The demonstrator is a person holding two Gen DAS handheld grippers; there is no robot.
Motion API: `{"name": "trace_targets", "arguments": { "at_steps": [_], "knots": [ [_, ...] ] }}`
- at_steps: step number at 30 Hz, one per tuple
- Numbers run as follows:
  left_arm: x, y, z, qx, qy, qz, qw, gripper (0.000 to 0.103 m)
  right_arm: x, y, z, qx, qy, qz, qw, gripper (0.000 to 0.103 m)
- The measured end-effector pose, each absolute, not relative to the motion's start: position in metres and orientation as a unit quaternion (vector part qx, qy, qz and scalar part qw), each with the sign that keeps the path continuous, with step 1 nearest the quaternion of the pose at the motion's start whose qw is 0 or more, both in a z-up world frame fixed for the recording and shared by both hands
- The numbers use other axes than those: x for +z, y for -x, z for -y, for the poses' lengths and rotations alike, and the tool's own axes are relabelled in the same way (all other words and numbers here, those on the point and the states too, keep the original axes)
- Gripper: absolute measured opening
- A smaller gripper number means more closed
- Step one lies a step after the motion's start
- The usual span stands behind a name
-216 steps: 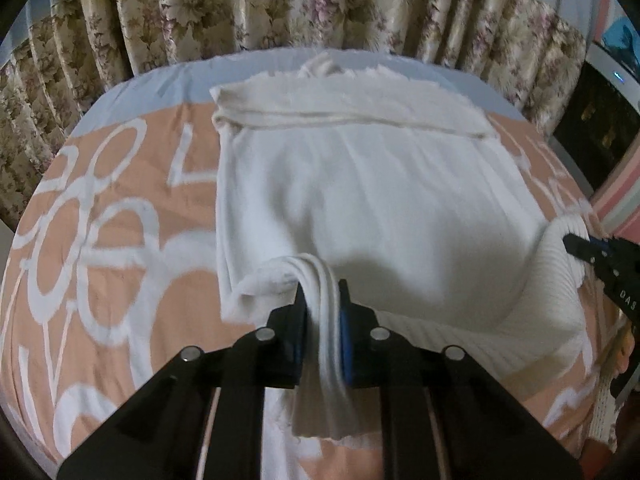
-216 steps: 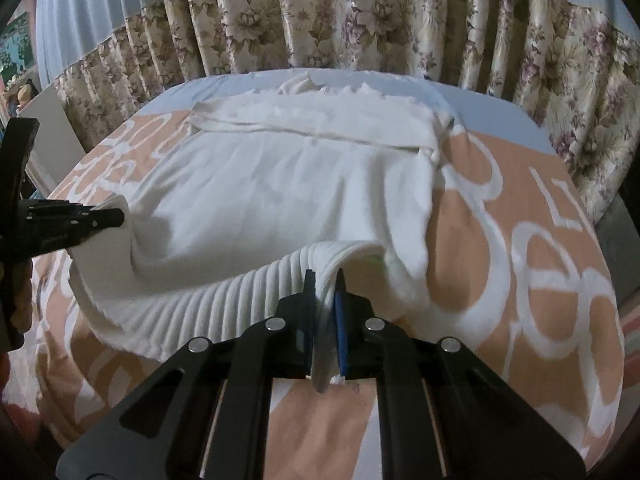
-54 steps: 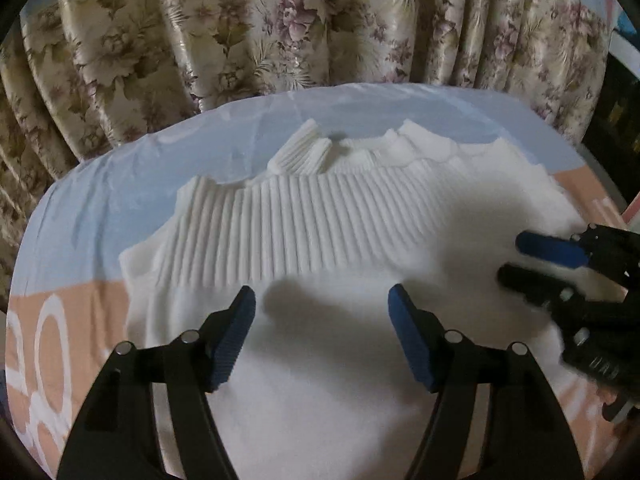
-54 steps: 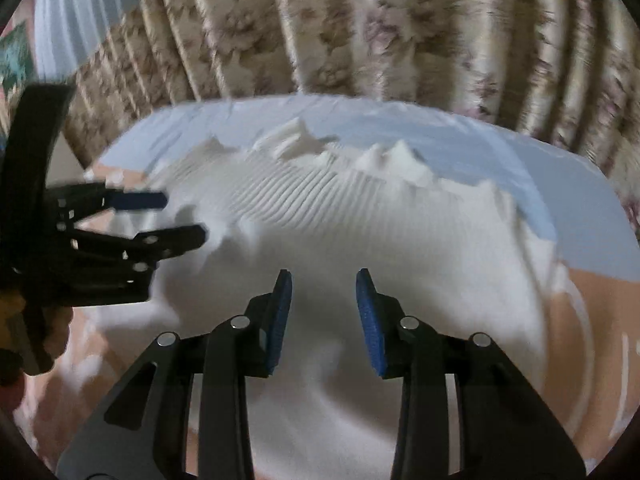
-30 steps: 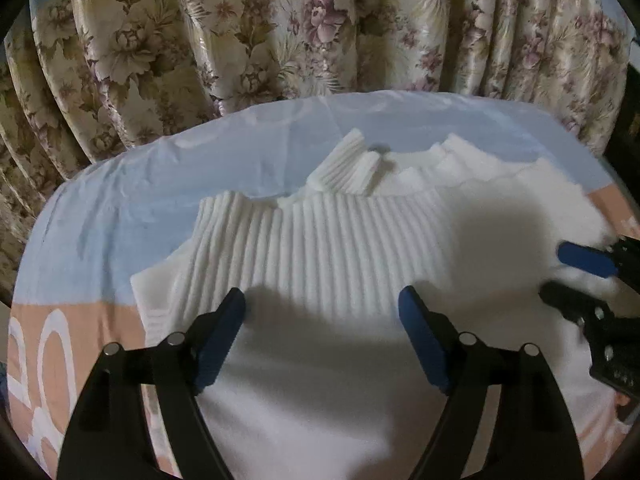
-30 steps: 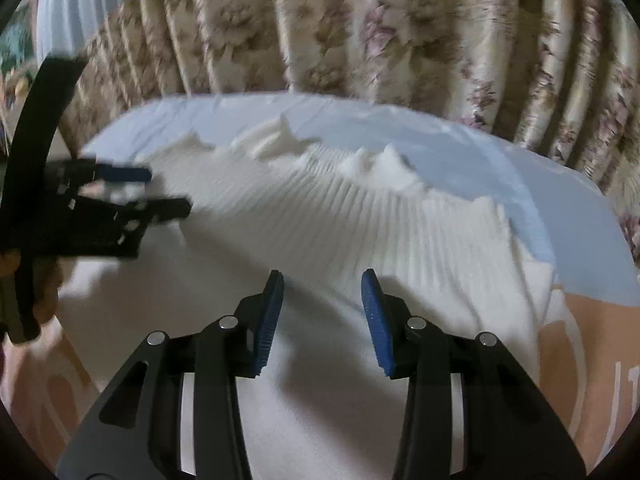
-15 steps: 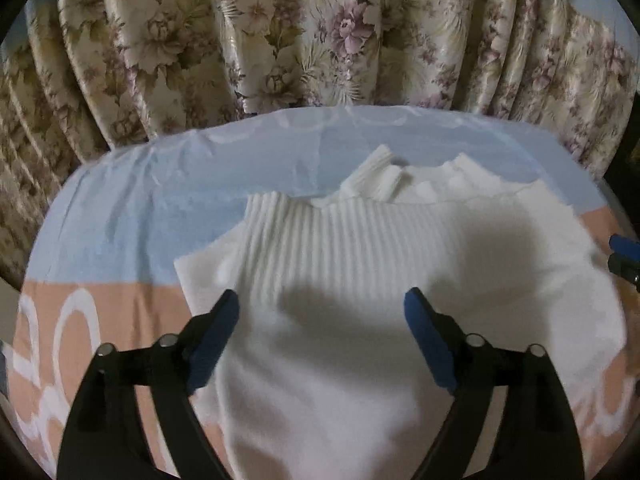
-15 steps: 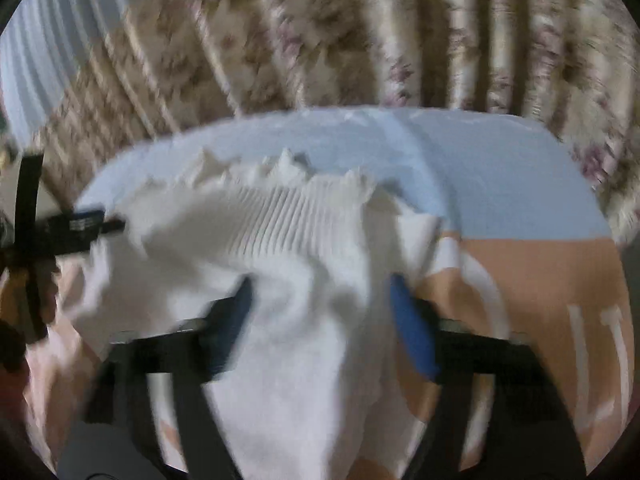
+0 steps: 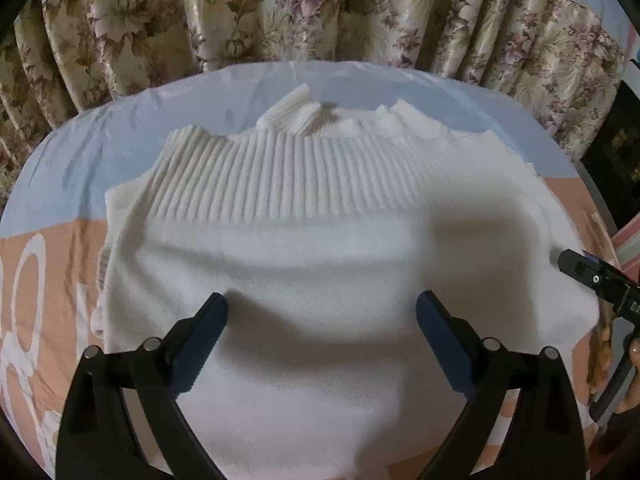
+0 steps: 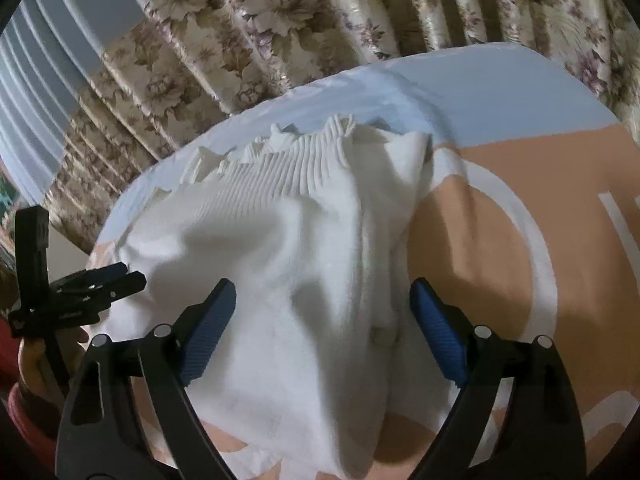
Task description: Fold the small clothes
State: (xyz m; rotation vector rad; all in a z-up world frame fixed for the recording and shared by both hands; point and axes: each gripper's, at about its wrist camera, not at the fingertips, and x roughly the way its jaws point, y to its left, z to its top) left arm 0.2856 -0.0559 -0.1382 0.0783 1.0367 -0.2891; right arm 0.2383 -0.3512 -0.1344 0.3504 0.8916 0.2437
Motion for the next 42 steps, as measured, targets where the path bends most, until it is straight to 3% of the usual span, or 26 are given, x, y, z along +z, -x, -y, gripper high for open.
{"name": "trace_targets", "arguments": {
  "at_steps": [5,11,20,30,42],
  "knots": [
    [-0.144,-0.288,0.053,-0.131,-0.036,-0.495,0.858,0.096,-0.137,-0.24,0.351,0.118,-0.166,-0.43,0.88,0.083],
    [-0.147,-0.287,0.059,-0.118,-0.049,-0.491,0.862,0.097,-0.138,-0.253,0.342,0.117,-0.129,-0.441,0.88,0.065],
    [-0.149,-0.288,0.062,-0.096,-0.048,-0.492,0.864,0.101,-0.139,-0.272,0.338,0.137,-0.11,-0.447,0.877,0.063],
    [-0.154,-0.288,0.065,-0.088,-0.058,-0.491,0.865,0.102,-0.131,-0.269,0.328,0.108,-0.086,-0.453,0.881,0.03],
    [-0.156,-0.289,0.072,-0.09,-0.088,-0.499,0.857,0.102,-0.108,-0.267,0.297,0.028,-0.037,-0.459,0.887,0.022]
  ]
}}
